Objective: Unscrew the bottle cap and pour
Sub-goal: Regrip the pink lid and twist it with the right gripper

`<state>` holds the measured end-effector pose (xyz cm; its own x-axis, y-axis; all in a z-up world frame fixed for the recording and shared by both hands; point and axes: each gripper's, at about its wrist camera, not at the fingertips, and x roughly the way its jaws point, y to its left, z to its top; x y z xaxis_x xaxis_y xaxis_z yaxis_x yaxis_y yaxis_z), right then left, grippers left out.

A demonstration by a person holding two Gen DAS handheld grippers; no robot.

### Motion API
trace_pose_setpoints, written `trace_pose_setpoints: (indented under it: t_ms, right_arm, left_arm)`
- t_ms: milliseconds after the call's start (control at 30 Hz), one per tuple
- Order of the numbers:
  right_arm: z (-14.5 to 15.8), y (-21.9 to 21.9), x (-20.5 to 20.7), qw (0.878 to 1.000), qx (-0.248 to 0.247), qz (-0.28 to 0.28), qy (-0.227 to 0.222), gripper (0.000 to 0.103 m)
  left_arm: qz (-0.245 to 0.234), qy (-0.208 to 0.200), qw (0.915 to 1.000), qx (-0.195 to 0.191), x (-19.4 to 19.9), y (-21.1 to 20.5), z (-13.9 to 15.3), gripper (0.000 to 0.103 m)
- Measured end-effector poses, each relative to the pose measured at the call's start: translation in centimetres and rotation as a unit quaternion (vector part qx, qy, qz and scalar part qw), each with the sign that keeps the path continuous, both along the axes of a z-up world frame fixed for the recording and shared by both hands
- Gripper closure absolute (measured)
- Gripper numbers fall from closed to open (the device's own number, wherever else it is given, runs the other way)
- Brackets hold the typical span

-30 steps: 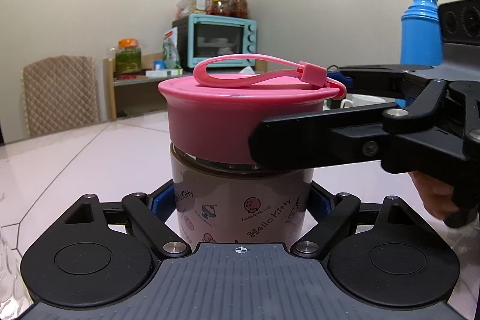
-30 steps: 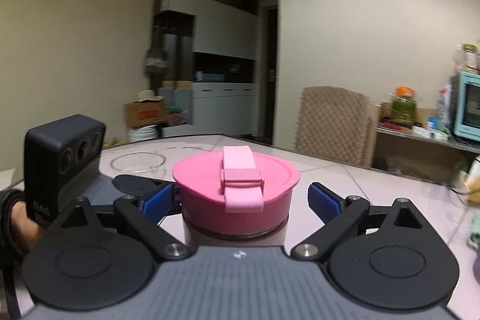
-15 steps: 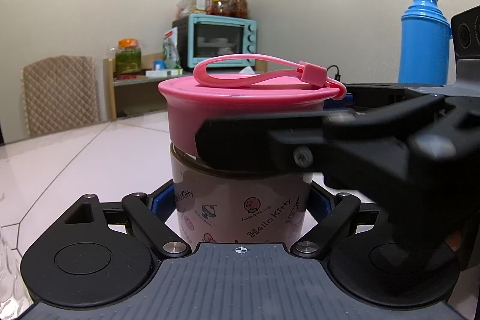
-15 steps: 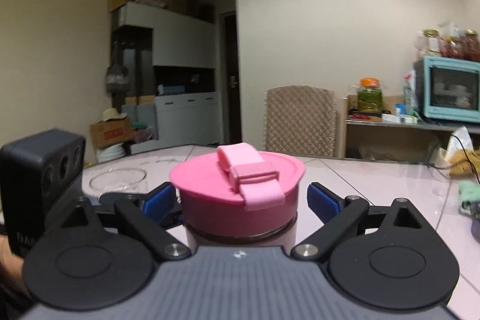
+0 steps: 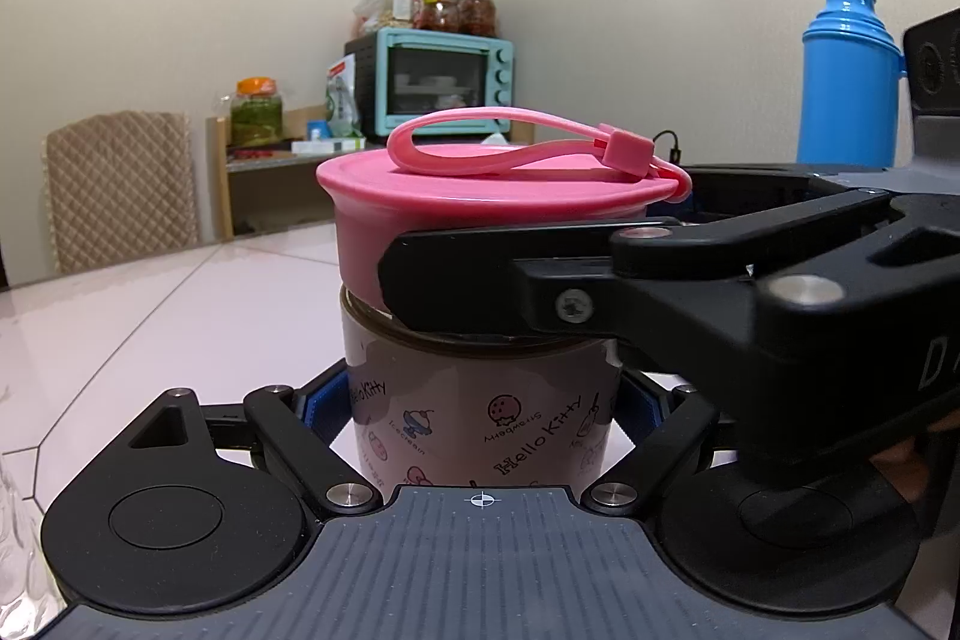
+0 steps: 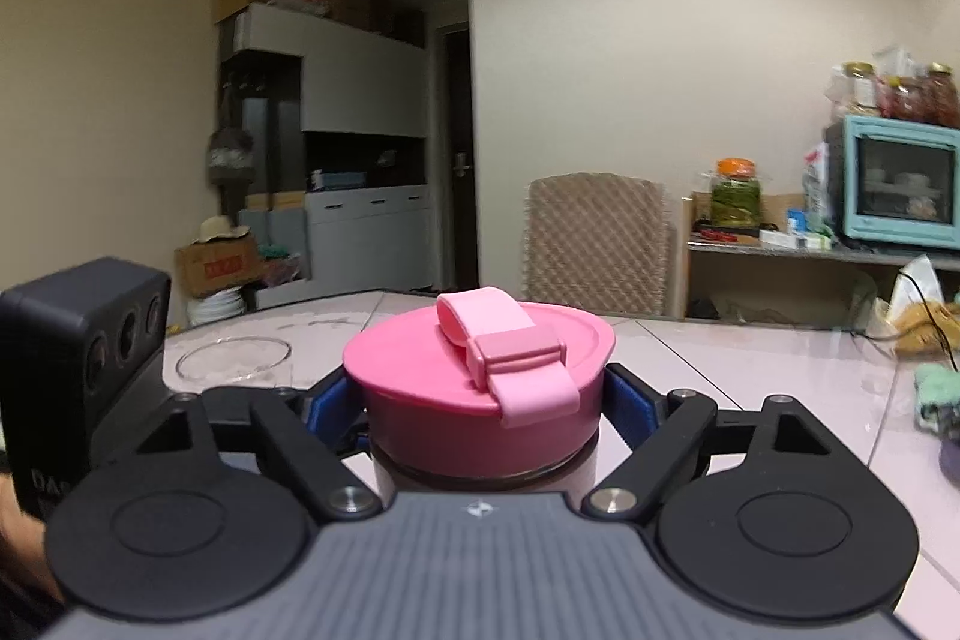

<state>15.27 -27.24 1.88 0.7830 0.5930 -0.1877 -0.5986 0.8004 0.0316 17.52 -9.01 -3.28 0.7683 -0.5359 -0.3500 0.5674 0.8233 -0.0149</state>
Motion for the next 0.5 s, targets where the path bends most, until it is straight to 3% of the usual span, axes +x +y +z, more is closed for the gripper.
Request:
trace_pose_setpoints:
  t_ms: [200, 333, 500]
  right_arm:
    - [0.4, -2.4, 2.1, 0.993, -0.019, 0.112, -0.003, 0.018]
    - [0.2, -4.2, 4.0, 0.981, -0.011, 0.194, -0.009, 0.018]
    - [0.5, -4.3, 3.9, 0.98, -0.011, 0.199, -0.005, 0.017]
  left_arm:
    - [0.0, 0.0, 1.0, 0.0, 0.0, 0.0, 0.0, 0.013]
    - [0.0, 0.0, 1.0, 0.0, 0.0, 0.0, 0.0, 0.013]
    - [0.0, 0.0, 1.0, 0.0, 0.0, 0.0, 0.0, 0.013]
